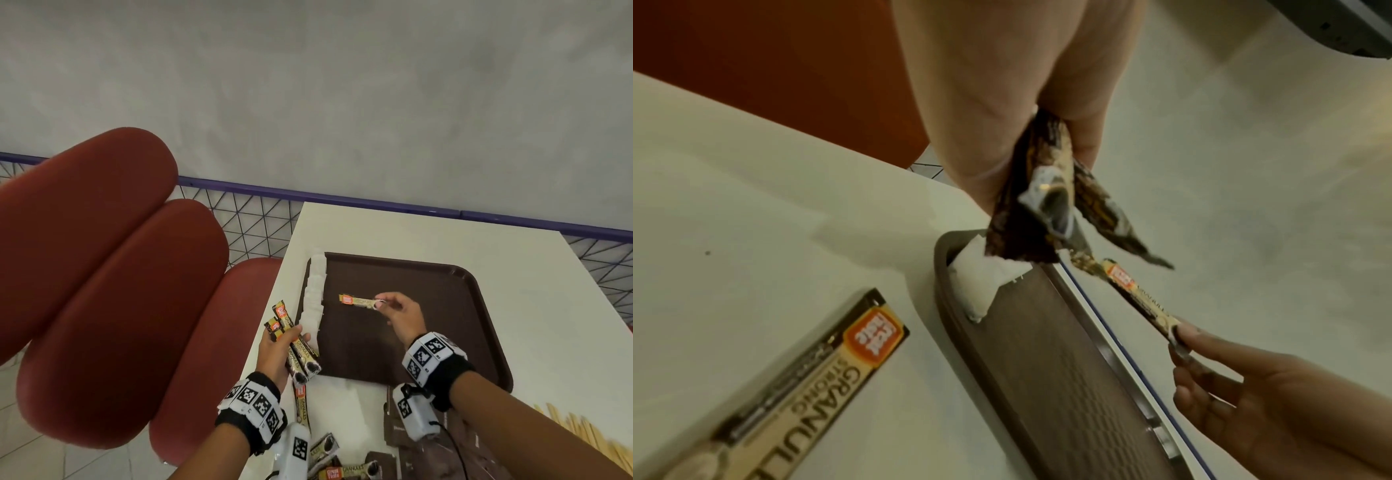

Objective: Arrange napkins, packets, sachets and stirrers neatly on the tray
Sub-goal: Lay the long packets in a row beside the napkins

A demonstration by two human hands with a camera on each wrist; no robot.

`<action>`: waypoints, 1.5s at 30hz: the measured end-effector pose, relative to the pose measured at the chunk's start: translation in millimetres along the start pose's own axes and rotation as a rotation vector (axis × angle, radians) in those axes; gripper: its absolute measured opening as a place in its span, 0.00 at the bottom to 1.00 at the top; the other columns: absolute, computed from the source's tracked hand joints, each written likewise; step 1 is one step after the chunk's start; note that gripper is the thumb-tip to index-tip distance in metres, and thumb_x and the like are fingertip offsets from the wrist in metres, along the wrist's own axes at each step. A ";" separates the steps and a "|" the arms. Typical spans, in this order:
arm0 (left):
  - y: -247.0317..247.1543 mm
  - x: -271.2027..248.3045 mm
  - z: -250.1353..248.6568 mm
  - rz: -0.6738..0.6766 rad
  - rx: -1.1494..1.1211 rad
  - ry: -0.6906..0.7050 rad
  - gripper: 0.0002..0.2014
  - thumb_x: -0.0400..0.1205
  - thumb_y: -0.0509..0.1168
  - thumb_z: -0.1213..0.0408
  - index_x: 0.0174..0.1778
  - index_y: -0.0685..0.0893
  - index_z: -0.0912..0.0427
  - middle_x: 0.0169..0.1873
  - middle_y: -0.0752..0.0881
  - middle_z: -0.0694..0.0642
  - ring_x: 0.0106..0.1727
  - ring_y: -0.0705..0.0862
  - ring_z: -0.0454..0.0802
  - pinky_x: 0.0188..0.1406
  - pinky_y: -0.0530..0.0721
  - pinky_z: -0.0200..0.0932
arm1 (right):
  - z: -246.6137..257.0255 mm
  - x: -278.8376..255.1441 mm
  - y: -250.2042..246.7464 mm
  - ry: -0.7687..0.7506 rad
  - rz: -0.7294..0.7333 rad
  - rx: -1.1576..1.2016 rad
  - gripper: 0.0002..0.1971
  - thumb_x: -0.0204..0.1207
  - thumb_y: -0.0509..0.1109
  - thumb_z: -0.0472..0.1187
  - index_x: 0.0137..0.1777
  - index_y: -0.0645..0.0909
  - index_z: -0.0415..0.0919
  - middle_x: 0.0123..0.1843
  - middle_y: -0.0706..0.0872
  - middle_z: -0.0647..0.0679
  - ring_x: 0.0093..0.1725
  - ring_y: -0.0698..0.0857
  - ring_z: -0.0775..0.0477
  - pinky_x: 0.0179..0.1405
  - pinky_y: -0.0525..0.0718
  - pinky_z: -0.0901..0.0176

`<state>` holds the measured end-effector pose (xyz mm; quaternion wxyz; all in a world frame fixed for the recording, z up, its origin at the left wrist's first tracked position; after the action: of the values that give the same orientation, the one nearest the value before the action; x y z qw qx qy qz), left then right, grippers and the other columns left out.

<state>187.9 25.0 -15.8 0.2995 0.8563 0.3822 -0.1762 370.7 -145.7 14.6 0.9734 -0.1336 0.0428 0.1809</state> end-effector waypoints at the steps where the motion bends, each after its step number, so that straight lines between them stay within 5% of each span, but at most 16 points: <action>1: -1.4 0.6 -1.3 -0.002 0.002 -0.005 0.10 0.79 0.66 0.75 0.51 0.76 0.60 0.45 0.83 0.62 0.46 0.87 0.58 0.58 0.81 0.69 | -0.4 10.3 -1.9 0.007 -0.014 -0.026 0.06 0.73 0.71 0.30 0.46 0.84 0.41 0.39 0.84 0.49 0.41 0.79 0.52 0.38 0.76 0.65; 4: -2.1 1.6 -5.2 0.012 0.019 -0.009 0.11 0.79 0.66 0.74 0.55 0.77 0.61 0.47 0.84 0.64 0.49 0.87 0.59 0.42 0.87 0.59 | 1.0 41.1 -3.3 0.024 -0.054 -0.108 0.05 0.73 0.72 0.32 0.48 0.85 0.39 0.43 0.86 0.46 0.45 0.82 0.50 0.44 0.77 0.61; 6: -3.8 4.8 -5.4 0.022 0.022 -0.004 0.13 0.78 0.67 0.74 0.58 0.77 0.62 0.48 0.84 0.66 0.49 0.87 0.59 0.34 0.87 0.52 | 8.6 61.7 0.7 0.007 -0.062 -0.155 0.07 0.73 0.72 0.32 0.50 0.86 0.35 0.44 0.85 0.45 0.46 0.82 0.50 0.41 0.76 0.68; 13: -6.3 8.2 -8.4 0.036 0.039 0.043 0.14 0.77 0.69 0.72 0.58 0.79 0.64 0.46 0.85 0.66 0.47 0.87 0.59 0.37 0.87 0.51 | 17.0 129.2 31.2 0.073 -0.002 -0.299 0.08 0.74 0.71 0.33 0.52 0.86 0.34 0.53 0.88 0.39 0.56 0.84 0.42 0.51 0.73 0.64; 16: -13.2 10.2 -12.1 0.014 0.052 0.063 0.15 0.75 0.70 0.72 0.58 0.80 0.63 0.44 0.88 0.66 0.47 0.88 0.62 0.48 0.86 0.57 | 10.0 148.1 46.8 0.130 0.008 -0.322 0.08 0.74 0.71 0.32 0.52 0.86 0.33 0.56 0.88 0.38 0.60 0.83 0.39 0.54 0.76 0.60; 23: -26.9 12.8 -14.6 -0.013 0.066 0.077 0.14 0.74 0.70 0.74 0.56 0.81 0.69 0.36 0.89 0.67 0.35 0.89 0.57 0.34 0.88 0.48 | -3.1 161.3 64.6 0.244 -0.014 -0.361 0.13 0.74 0.72 0.33 0.57 0.82 0.32 0.60 0.84 0.38 0.56 0.83 0.39 0.45 0.75 0.63; 25: -28.2 13.3 -14.9 -0.014 0.073 0.073 0.14 0.74 0.70 0.74 0.54 0.82 0.68 0.35 0.89 0.67 0.34 0.89 0.57 0.33 0.88 0.47 | -5.0 161.8 66.7 0.248 -0.042 -0.370 0.12 0.74 0.71 0.32 0.56 0.79 0.31 0.59 0.83 0.37 0.46 0.80 0.41 0.32 0.73 0.67; 27: -28.2 13.6 -15.6 -0.005 0.073 0.073 0.12 0.74 0.70 0.75 0.52 0.83 0.66 0.34 0.89 0.66 0.33 0.88 0.57 0.34 0.88 0.48 | -8.4 163.8 67.0 0.239 -0.057 -0.371 0.07 0.75 0.70 0.31 0.50 0.75 0.34 0.55 0.81 0.37 0.39 0.76 0.46 0.25 0.67 0.68; 33: -28.0 17.3 -14.6 -0.014 0.085 0.073 0.13 0.74 0.71 0.75 0.53 0.84 0.64 0.41 0.90 0.66 0.41 0.90 0.61 0.45 0.86 0.53 | -11.5 164.9 66.3 0.244 -0.080 -0.384 0.09 0.75 0.70 0.32 0.47 0.71 0.37 0.39 0.73 0.47 0.32 0.73 0.49 0.25 0.68 0.64; 40: -24.3 20.2 -16.2 -0.008 0.115 0.081 0.17 0.74 0.71 0.73 0.58 0.81 0.68 0.48 0.89 0.69 0.50 0.89 0.63 0.58 0.83 0.62 | -3.8 154.6 62.3 0.180 -0.106 -0.465 0.07 0.75 0.71 0.36 0.49 0.77 0.37 0.58 0.82 0.37 0.60 0.80 0.36 0.53 0.78 0.52; 45: -19.0 19.0 -16.5 -0.027 0.102 0.093 0.17 0.74 0.71 0.74 0.58 0.81 0.69 0.47 0.90 0.68 0.52 0.88 0.64 0.61 0.82 0.64 | 1.2 96.5 72.6 0.050 0.055 -0.359 0.06 0.74 0.66 0.29 0.44 0.73 0.40 0.49 0.81 0.40 0.50 0.80 0.43 0.48 0.74 0.60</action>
<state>186.9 56.2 -20.6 0.2349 0.8725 0.3976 -0.1598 434.2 -47.2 -14.7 0.9272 -0.3086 0.0377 0.2090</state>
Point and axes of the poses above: each hand's wrist, its own x-axis towards the middle knuckle, its own y-axis out of the palm, z = x × y, the point moved 5 cm from there along x, towards the middle knuckle
